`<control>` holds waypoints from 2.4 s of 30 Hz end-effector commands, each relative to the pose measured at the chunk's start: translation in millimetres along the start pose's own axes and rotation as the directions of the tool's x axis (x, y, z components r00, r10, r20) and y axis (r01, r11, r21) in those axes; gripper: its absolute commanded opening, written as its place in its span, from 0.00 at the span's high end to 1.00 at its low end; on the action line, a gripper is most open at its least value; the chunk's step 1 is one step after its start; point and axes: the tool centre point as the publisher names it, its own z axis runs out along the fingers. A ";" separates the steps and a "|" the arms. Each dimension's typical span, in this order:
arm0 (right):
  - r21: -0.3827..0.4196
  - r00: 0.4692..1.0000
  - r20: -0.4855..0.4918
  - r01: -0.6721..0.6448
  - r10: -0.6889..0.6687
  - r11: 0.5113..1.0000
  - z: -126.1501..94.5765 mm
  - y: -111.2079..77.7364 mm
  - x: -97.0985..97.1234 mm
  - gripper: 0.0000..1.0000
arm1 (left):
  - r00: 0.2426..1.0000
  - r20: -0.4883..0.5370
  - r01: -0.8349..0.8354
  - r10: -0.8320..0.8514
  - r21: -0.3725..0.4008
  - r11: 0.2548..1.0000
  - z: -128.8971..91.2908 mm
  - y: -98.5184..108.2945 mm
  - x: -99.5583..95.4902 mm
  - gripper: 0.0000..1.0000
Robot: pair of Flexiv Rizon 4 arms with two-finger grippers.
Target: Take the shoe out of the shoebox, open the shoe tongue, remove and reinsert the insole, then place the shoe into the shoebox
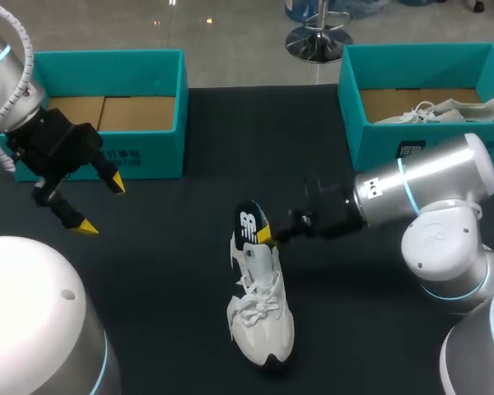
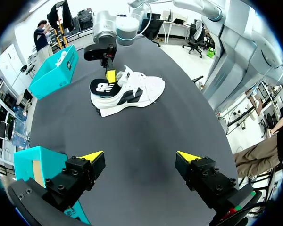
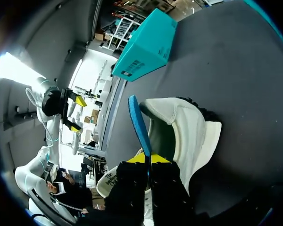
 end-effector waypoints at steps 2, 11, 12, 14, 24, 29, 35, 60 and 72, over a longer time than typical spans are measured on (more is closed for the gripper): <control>-0.005 1.000 0.006 -0.016 0.016 1.000 5.3 -8.2 -1.7 1.00 | 1.000 -0.001 0.000 0.000 -0.002 1.000 -0.4 0.3 0.5 0.00; -0.008 0.999 0.038 0.013 -0.013 1.000 -10.2 12.5 -0.5 0.58 | 1.000 -0.001 0.000 0.000 -0.002 1.000 -0.4 0.3 0.5 0.00; -0.007 0.999 0.041 0.017 -0.017 1.000 -11.3 15.7 -1.2 0.58 | 1.000 -0.001 0.000 0.000 -0.002 1.000 -0.4 0.3 0.5 0.00; -0.002 0.999 0.046 0.026 -0.026 1.000 -12.2 21.6 -2.1 0.58 | 1.000 -0.001 0.000 0.000 -0.002 1.000 -0.4 0.3 0.5 0.00; 0.029 0.997 0.051 0.054 -0.055 0.998 -9.5 35.0 -1.7 0.86 | 1.000 -0.001 0.000 0.000 -0.002 1.000 -0.4 0.3 0.5 0.00; 0.033 0.998 0.051 0.047 -0.049 0.998 -8.0 28.7 0.4 1.00 | 1.000 -0.001 0.000 0.000 -0.002 1.000 -0.4 0.3 0.5 0.00; 0.039 0.999 0.047 0.025 -0.027 0.999 -6.3 15.7 3.5 1.00 | 1.000 -0.001 0.000 0.000 -0.002 1.000 -0.4 0.3 0.5 0.00; 0.089 0.994 0.066 -0.091 0.085 0.992 6.7 -13.2 -8.8 0.73 | 1.000 -0.001 0.000 0.000 -0.002 1.000 -0.4 0.3 0.5 0.00; 0.012 0.991 0.131 -0.014 0.012 1.000 -19.8 20.0 15.0 0.00 | 1.000 -0.001 0.000 0.000 -0.002 1.000 -0.4 0.3 0.5 0.00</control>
